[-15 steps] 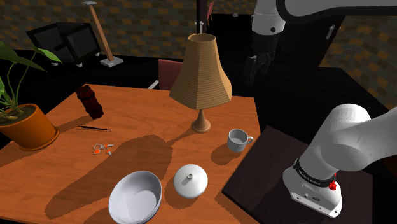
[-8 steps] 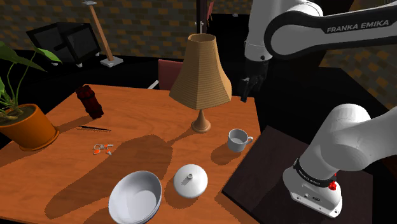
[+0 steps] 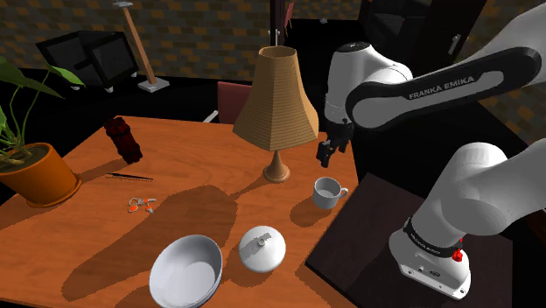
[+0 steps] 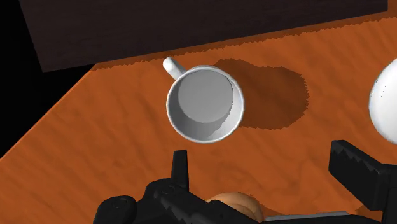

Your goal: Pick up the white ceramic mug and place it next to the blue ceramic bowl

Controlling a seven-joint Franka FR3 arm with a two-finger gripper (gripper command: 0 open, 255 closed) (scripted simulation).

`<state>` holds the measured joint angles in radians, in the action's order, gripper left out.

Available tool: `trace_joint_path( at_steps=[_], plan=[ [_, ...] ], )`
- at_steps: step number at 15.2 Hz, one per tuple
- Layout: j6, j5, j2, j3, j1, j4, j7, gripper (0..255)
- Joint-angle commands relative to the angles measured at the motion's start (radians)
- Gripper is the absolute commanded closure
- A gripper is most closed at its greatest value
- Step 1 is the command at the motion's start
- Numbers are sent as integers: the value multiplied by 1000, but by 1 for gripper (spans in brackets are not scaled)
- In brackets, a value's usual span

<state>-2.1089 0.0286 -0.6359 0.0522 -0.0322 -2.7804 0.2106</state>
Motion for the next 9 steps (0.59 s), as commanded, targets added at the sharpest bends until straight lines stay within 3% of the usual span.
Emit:
trace_joint_path(
  at_steps=[1, 9],
  plan=[
    [-94, -1, 53, 5, 0, -38, 9, 0],
    [-484, 18, 370, 36, 9, -113, 63, 0]
  ],
)
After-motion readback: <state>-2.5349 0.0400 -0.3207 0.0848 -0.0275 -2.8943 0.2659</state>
